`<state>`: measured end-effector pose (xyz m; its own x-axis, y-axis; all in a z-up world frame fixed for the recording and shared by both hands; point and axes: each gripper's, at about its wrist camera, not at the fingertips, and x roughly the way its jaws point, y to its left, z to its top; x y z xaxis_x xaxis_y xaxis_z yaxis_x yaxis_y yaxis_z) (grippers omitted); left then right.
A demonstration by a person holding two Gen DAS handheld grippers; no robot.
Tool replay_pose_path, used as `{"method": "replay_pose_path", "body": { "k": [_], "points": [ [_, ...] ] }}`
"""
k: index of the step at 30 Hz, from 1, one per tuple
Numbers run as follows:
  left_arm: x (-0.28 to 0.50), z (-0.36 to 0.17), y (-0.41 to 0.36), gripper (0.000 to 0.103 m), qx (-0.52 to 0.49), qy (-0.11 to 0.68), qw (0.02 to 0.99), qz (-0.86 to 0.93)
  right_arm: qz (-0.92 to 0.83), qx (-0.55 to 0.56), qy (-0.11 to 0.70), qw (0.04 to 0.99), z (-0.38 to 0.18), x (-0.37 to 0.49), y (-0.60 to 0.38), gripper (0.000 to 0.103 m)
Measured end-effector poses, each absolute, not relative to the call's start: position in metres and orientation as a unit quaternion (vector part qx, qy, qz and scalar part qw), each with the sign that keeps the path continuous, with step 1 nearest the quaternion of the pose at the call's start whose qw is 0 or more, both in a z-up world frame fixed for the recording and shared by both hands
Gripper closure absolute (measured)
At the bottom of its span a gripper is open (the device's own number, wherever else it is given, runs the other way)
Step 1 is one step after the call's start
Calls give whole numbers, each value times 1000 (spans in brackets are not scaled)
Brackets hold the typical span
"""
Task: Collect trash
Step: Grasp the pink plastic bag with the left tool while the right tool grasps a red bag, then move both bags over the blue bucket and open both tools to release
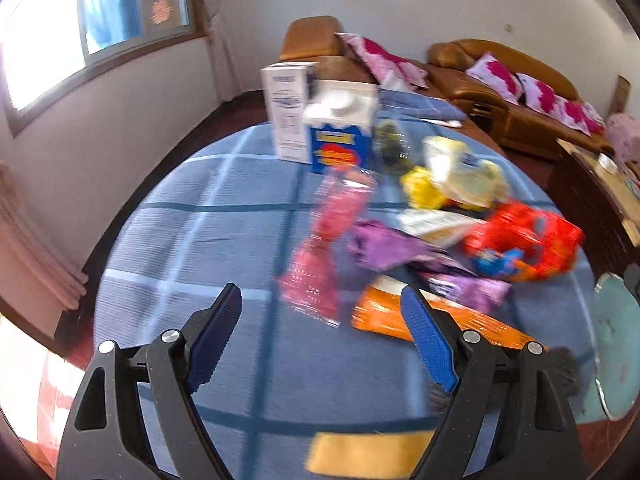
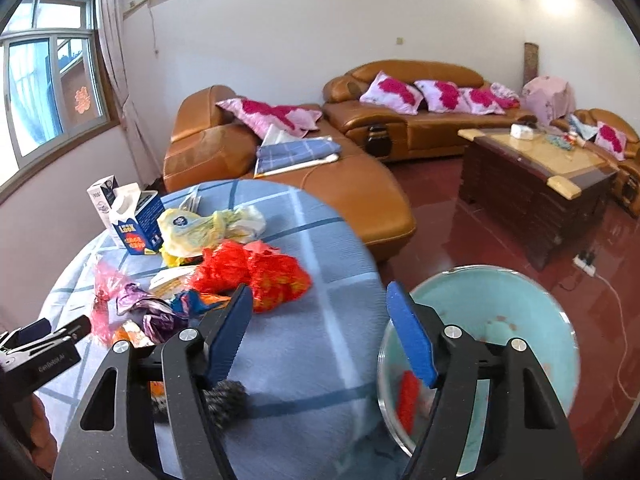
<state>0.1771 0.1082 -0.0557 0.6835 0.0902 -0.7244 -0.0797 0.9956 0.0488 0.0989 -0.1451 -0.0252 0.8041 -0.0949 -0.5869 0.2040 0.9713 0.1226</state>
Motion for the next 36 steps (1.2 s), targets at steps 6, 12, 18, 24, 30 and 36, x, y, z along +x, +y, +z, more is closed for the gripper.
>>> {"method": "replay_pose_path", "body": {
  "k": [6,12,18,24,30,36],
  "points": [
    [200,-67,138,23,1,414,908,67,-62,87,324,940,-32,133,-134,34],
    [221,-78,141,23,-4,429,902,55,-63,78,354,930,-48,168,-126,34],
    [243,-95,137,29,-6,450,892,42,-45,80,384,919,-65,188,-126,61],
    [250,-106,140,60,-26,464,885,31,-36,87,377,921,-66,185,-130,84],
    [238,-96,147,68,-32,443,894,48,-47,82,342,935,-45,167,-132,90],
    [207,-68,141,68,-22,406,912,58,-62,83,299,949,-20,141,-136,90]
  ]
}}
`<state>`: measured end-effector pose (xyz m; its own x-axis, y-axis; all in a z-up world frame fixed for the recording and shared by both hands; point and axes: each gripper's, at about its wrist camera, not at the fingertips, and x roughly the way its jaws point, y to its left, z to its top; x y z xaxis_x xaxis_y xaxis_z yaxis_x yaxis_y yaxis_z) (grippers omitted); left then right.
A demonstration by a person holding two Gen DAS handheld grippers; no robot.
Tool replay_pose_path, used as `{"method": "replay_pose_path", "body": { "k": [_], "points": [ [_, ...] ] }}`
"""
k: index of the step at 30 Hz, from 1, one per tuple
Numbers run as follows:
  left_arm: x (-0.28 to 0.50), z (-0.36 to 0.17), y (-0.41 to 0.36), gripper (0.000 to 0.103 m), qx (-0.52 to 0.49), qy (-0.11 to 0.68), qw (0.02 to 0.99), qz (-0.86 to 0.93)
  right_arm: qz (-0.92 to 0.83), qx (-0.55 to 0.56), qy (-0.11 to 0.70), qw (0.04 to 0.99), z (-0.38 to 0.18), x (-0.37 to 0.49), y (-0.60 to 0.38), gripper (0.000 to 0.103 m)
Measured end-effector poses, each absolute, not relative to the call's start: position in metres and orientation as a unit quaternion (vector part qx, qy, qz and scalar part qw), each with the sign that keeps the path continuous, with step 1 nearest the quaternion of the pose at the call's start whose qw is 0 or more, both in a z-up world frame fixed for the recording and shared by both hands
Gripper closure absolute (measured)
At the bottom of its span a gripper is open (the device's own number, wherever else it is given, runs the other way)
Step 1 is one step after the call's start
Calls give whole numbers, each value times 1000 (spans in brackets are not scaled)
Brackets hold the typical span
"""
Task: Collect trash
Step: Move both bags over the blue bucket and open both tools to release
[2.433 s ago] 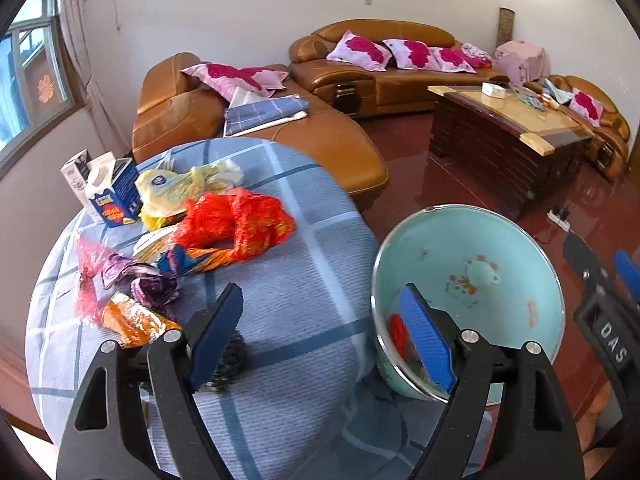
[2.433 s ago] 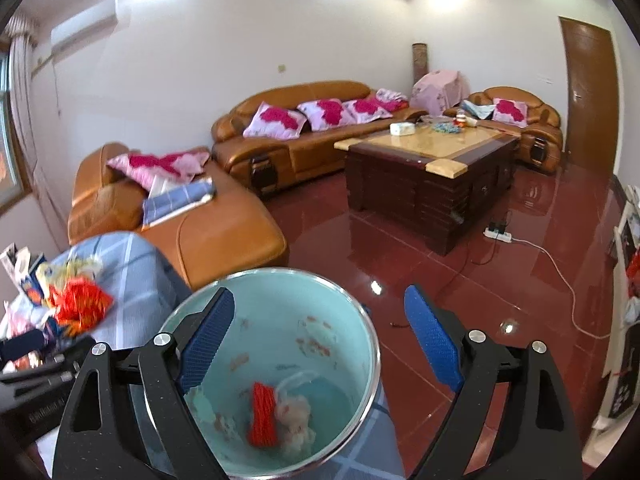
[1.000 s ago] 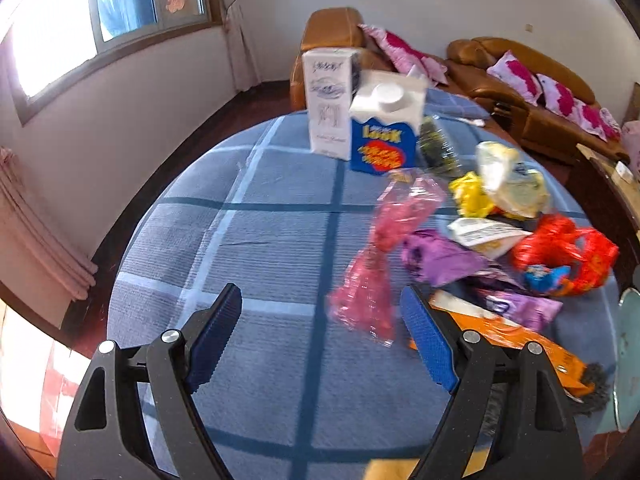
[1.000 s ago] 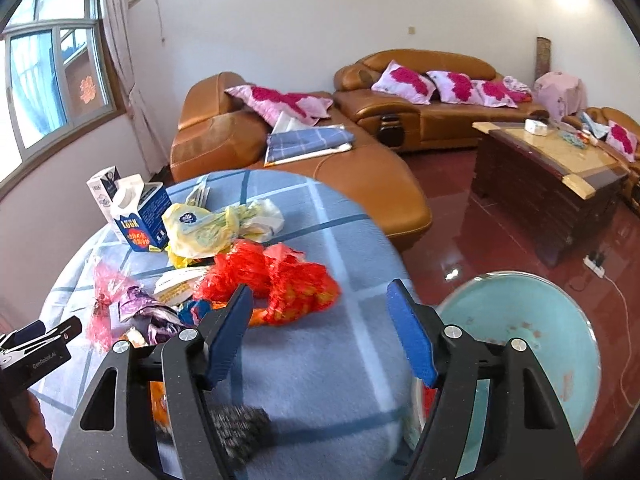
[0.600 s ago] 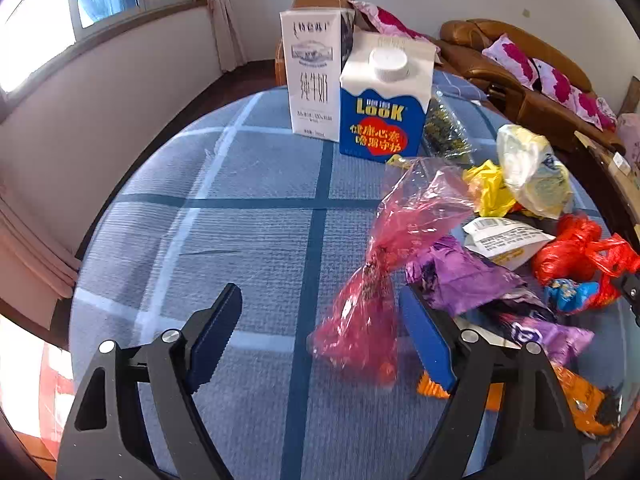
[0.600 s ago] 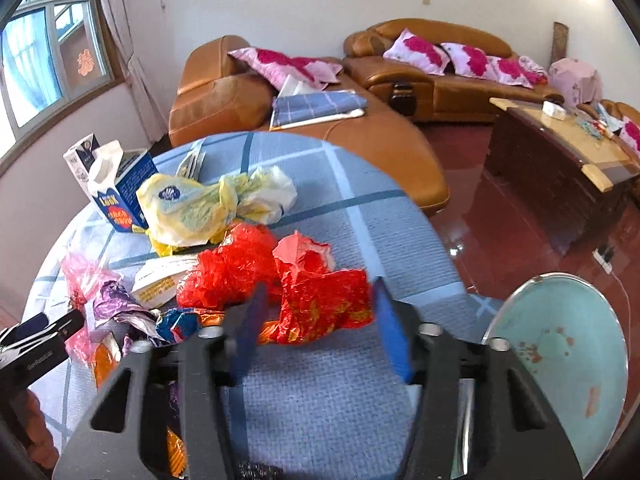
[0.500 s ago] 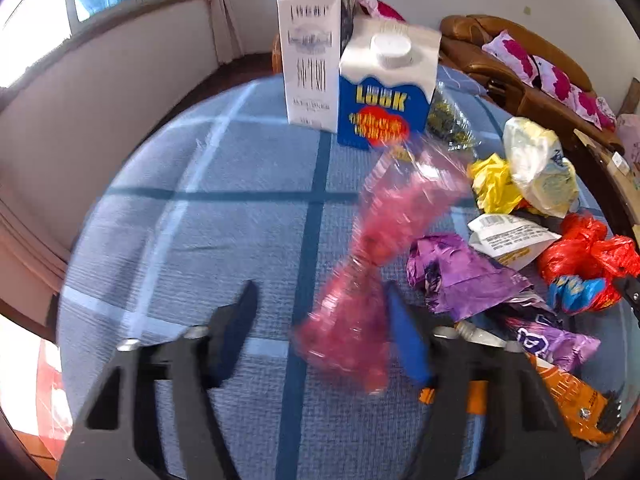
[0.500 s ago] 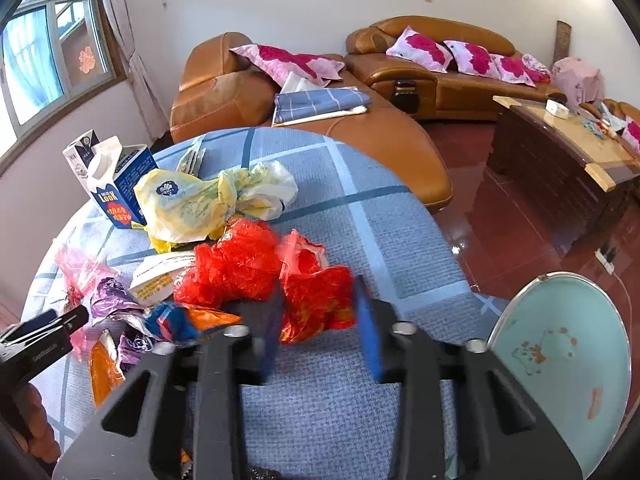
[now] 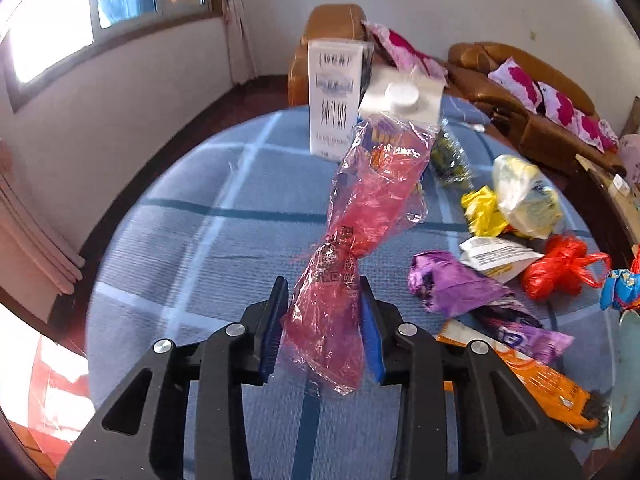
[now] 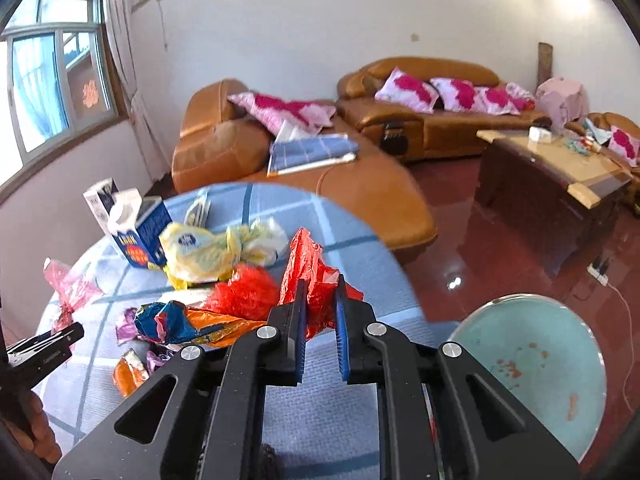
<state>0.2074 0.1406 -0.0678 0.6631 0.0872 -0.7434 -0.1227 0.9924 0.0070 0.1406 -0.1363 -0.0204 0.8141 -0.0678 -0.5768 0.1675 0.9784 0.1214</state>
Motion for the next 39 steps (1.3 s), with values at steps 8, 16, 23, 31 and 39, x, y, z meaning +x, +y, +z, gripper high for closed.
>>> {"method": "replay_pose_path", "body": {
  "k": [8,16,23,31,39],
  "points": [
    [180,-46,112,68,-6,387,922,35,-76,82,274,955,-7,108,-148,90],
    [157,-42,56,68,28,380,925,-13,-104,97,267,953,-5,79,-177,90],
    [140,-35,10,68,54,370,926,-47,-134,112,260,950,-5,57,-206,90],
    [124,-35,-27,68,77,363,926,-73,-156,121,258,946,-13,40,-235,96],
    [118,-37,-46,68,87,368,921,-92,-178,137,256,940,-21,31,-261,97]
  ]
}}
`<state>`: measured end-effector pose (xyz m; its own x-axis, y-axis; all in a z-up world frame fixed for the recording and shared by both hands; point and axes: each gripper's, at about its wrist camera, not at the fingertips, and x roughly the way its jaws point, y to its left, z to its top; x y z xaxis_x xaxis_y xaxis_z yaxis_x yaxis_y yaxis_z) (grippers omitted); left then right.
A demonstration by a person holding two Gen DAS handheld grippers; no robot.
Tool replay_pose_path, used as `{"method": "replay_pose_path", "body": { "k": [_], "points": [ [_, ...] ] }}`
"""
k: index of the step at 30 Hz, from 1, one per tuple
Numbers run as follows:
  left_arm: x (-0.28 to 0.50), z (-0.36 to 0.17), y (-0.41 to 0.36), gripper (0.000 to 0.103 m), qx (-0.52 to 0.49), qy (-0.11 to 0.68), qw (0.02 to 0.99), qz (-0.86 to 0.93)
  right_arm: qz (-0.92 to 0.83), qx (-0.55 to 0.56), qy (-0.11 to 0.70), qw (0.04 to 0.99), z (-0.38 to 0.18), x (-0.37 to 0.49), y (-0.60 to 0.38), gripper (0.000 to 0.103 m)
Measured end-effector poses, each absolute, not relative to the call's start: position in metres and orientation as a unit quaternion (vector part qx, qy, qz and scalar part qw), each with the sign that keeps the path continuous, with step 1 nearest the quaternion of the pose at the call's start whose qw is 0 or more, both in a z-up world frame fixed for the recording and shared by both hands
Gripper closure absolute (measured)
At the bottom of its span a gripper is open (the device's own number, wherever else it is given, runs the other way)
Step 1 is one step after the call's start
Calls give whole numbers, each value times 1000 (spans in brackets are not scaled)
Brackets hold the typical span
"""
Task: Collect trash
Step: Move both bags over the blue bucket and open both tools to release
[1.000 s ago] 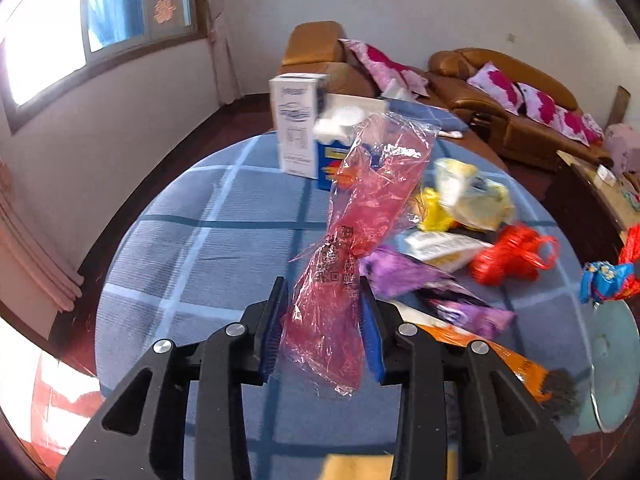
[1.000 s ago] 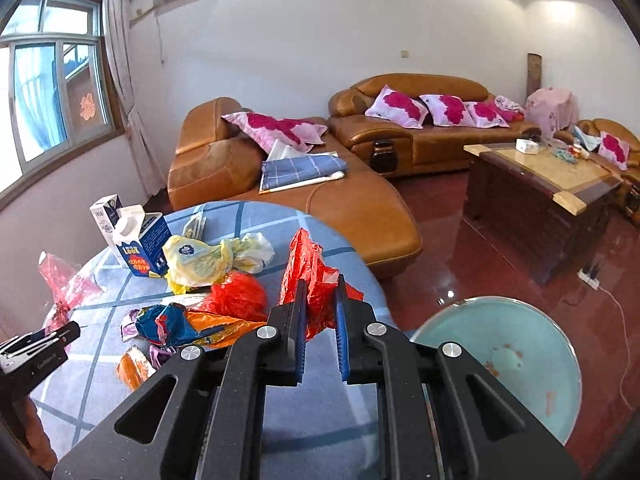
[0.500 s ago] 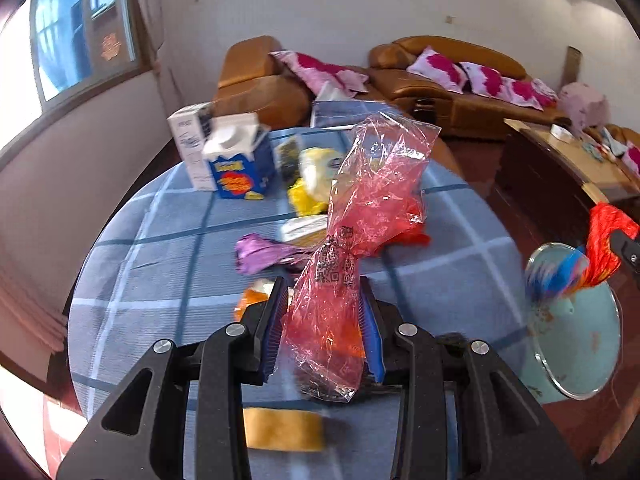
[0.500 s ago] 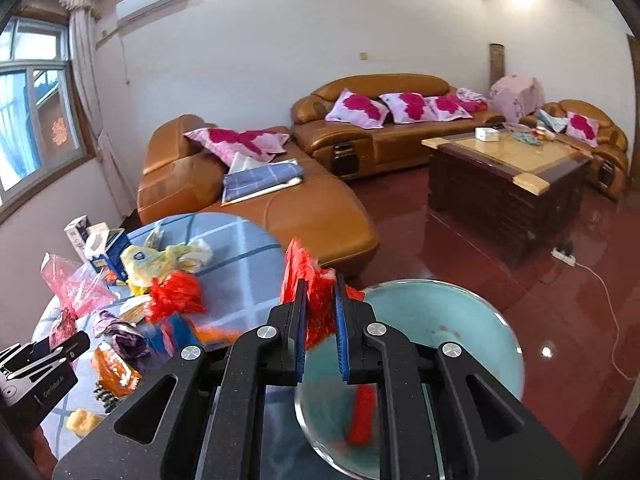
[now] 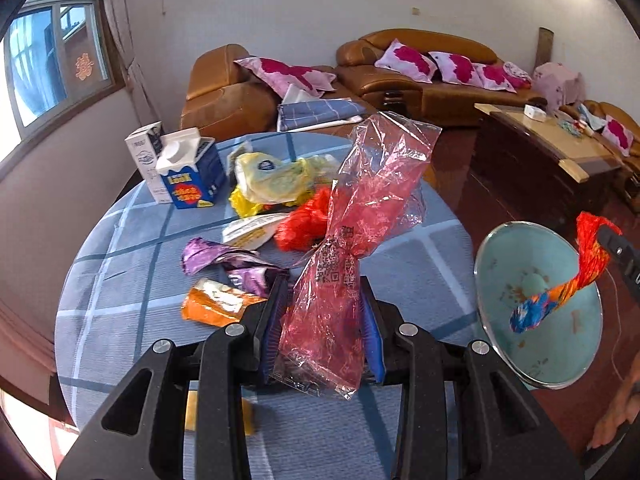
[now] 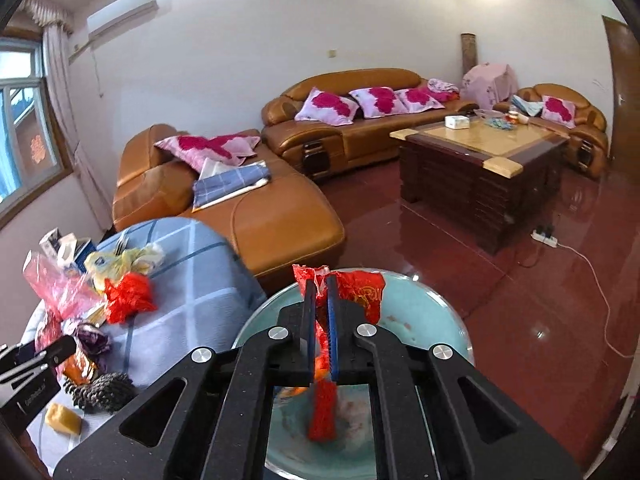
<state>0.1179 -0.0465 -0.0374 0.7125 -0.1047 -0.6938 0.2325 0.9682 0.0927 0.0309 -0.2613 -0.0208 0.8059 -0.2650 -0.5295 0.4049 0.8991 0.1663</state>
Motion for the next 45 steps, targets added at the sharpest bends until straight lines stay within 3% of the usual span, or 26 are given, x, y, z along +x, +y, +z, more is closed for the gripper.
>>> {"method": "replay_pose_path", "body": {
  "k": [28,32,36,41,45],
  "points": [
    [91,-66,-203,68,165,373,889,-207,-216,180,291,914,-56,9,-331,97],
    [93,-72,-209,63,167,383,883,-212,-211,184,299,912,-60,10,-330,95],
    [94,-75,-208,56,166,387,881,-214,-210,185,298,912,-60,8,-329,86],
    [95,-71,-204,40,160,383,886,-209,-219,191,284,914,-56,3,-331,65],
    [95,-69,-201,35,159,381,888,-202,-224,189,276,916,-52,0,-332,62]
  ]
}}
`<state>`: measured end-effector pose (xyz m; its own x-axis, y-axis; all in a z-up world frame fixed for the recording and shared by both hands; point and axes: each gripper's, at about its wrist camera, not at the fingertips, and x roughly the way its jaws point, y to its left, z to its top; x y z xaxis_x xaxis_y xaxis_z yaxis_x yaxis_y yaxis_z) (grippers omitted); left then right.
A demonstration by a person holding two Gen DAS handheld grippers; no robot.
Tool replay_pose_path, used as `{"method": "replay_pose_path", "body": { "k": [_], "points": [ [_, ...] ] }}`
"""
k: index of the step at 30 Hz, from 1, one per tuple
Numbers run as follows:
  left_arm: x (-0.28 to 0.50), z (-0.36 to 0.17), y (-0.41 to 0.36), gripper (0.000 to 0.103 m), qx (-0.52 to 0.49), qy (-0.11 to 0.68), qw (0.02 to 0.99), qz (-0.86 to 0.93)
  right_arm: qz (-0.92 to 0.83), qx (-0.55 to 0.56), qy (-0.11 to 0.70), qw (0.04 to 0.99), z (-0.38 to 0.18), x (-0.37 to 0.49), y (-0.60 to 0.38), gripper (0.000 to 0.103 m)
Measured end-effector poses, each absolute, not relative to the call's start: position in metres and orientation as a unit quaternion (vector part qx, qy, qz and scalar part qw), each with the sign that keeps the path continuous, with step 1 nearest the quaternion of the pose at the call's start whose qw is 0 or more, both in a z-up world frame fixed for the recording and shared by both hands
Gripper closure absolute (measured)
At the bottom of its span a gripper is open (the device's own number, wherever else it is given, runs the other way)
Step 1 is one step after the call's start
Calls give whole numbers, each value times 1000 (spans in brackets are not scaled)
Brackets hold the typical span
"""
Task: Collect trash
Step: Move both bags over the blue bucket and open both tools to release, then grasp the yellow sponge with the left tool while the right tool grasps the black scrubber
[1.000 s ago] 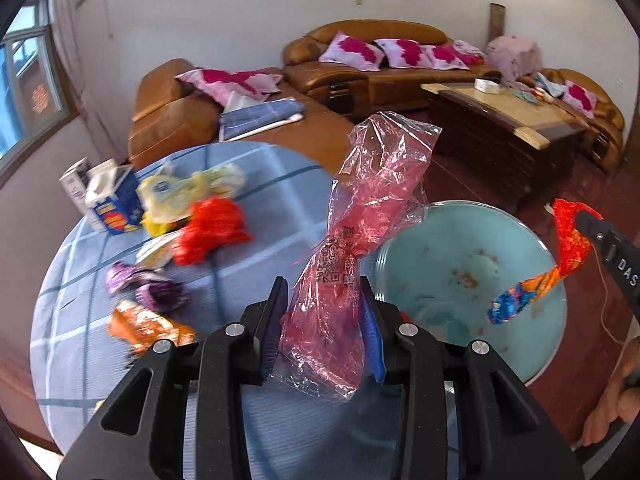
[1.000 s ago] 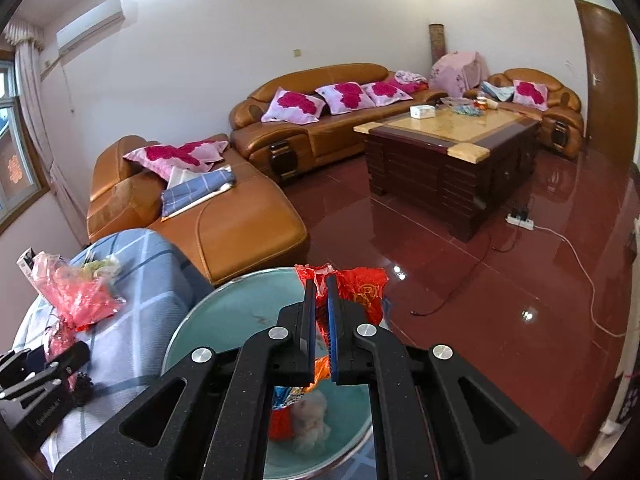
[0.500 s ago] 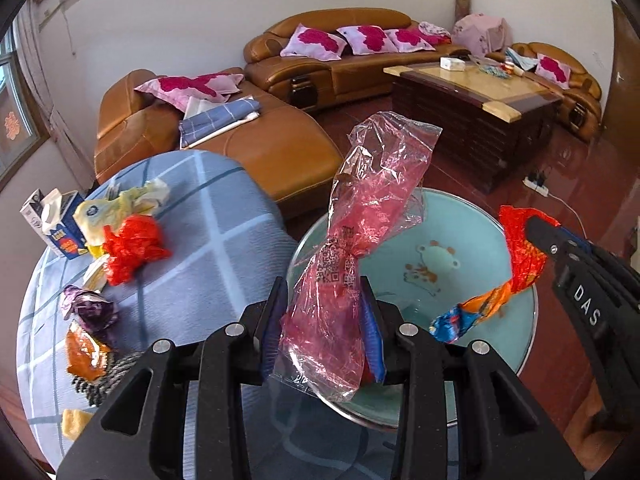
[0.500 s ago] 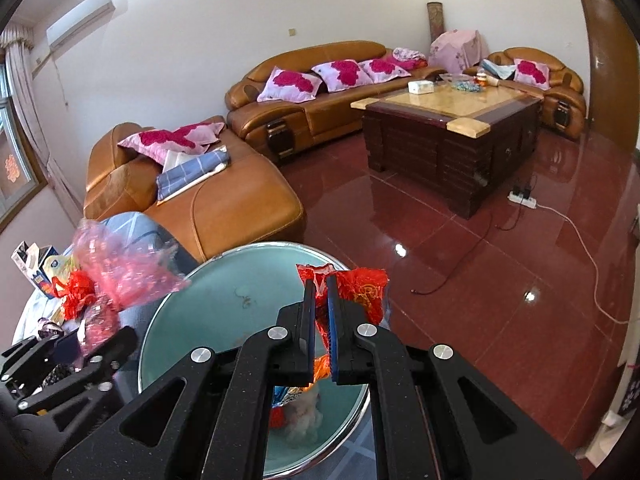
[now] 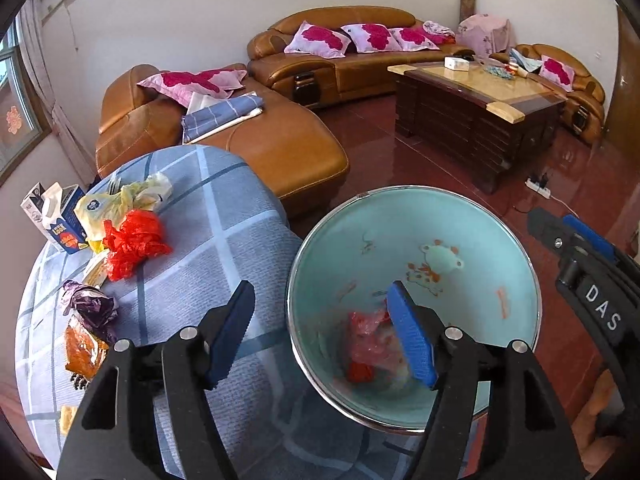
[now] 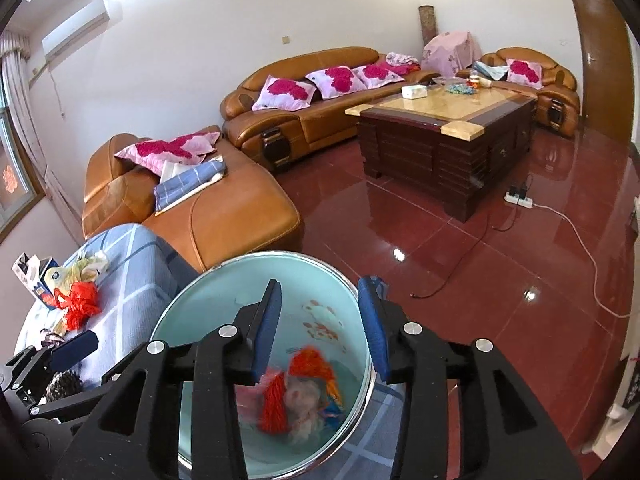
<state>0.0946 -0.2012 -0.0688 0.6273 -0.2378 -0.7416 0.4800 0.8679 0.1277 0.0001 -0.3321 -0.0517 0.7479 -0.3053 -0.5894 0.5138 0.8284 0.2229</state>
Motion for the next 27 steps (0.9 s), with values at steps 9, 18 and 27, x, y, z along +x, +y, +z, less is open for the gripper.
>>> {"method": "replay_pose_path", "body": {
  "k": [9,18,27],
  "points": [
    [91,-59,-181,27,150,375,896,-182,-221,178,264,922,-45,-1,-324,50],
    [95,-54,-139,26,133,382,902,-152,-200,149,269,930,-40,-1,-300,50],
    [96,-56,-95,26,115,391,903,-134,-173,131,282,935,-38,5,-271,50]
  ]
}}
